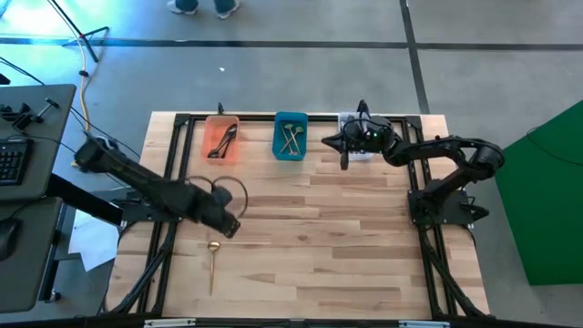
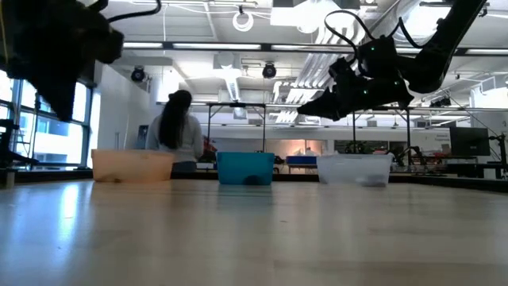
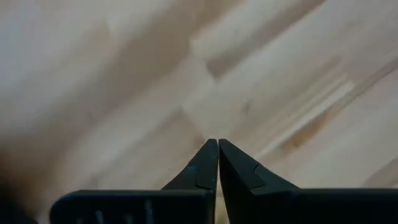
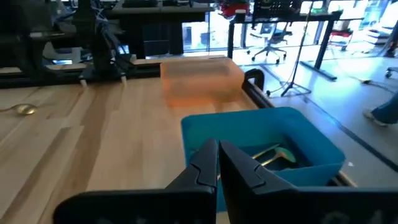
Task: Sort silverware by color (type)
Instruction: Put the gold spoon into the blue bin, then return to Home Position
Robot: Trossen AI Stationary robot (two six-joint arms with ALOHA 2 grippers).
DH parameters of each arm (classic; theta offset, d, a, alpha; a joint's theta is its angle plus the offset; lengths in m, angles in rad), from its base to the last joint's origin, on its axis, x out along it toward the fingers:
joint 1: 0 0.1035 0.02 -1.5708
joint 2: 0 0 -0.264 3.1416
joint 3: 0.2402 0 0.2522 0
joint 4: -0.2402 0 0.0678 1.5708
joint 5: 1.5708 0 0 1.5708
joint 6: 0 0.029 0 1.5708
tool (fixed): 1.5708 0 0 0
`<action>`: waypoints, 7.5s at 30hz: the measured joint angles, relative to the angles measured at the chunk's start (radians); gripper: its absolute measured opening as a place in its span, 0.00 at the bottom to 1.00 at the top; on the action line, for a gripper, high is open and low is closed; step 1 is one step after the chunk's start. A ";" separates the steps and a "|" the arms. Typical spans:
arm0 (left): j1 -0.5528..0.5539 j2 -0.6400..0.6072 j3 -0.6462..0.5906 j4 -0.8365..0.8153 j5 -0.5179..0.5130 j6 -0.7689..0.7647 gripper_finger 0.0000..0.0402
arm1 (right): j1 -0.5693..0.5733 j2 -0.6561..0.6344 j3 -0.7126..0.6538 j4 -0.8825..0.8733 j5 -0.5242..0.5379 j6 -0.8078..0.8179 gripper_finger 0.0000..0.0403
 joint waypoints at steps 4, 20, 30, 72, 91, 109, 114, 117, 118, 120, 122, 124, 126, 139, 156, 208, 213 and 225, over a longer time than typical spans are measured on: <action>-0.089 0.101 0.032 0.002 0.070 -0.221 0.06 | 0.023 0.000 0.000 -0.033 -0.018 0.001 0.00; -0.309 0.368 0.105 0.086 0.293 -0.746 0.37 | 0.110 0.000 0.000 -0.061 -0.028 -0.007 0.00; -0.322 0.386 0.074 0.076 0.294 -0.884 0.42 | 0.111 0.001 0.000 -0.061 -0.032 -0.005 0.00; 0.536 0.220 -0.035 0.510 0.122 0.386 0.00 | 0.049 0.001 0.002 -0.006 0.152 0.086 0.00; 0.913 0.325 0.393 0.568 0.176 0.476 0.00 | 0.058 0.000 0.002 -0.064 0.421 0.448 0.00; 1.052 0.706 0.729 0.473 0.237 0.902 0.00 | 0.057 0.000 0.002 -0.066 0.422 0.447 0.00; 1.051 0.756 0.729 0.471 0.238 0.892 0.00 | 0.057 0.000 0.002 -0.068 0.422 0.455 0.00; 1.050 0.778 0.729 0.470 0.238 0.873 0.00 | 0.057 0.000 0.002 -0.069 0.422 0.469 0.00; 1.050 0.783 0.729 0.467 0.238 0.866 0.00 | 0.057 0.000 0.002 -0.069 0.422 0.469 0.00; 1.050 0.794 0.729 0.471 0.234 0.859 0.00 | 0.057 0.000 0.002 -0.069 0.422 0.469 0.00; 1.050 0.802 0.729 0.469 0.237 0.856 0.00 | 0.057 0.000 0.002 -0.072 0.423 0.469 0.00; 1.050 0.813 0.729 0.471 0.240 0.855 0.00 | 0.057 0.000 0.002 -0.076 0.423 0.469 0.00; 1.050 0.822 0.729 0.469 0.241 0.846 0.00 | 0.057 0.000 0.002 -0.077 0.423 0.468 0.00; 1.048 0.820 0.729 0.469 0.265 0.817 0.22 | 0.057 -0.001 0.002 -0.088 0.423 0.466 0.00; 0.946 0.634 0.718 0.521 0.195 1.185 0.06 | 0.056 -0.001 0.002 -0.037 0.291 0.394 0.00; 0.403 -0.230 -0.651 1.795 0.109 1.261 0.00 | 0.313 -1.469 -0.457 -0.737 0.229 0.129 0.00; 0.374 -0.340 -0.750 1.813 0.057 1.262 0.00 | 0.313 -1.491 -0.458 -0.772 0.254 0.135 0.00; 0.343 -0.523 -0.836 1.750 -0.066 1.300 0.00 | 0.313 -1.492 -0.458 -0.836 0.342 0.134 0.00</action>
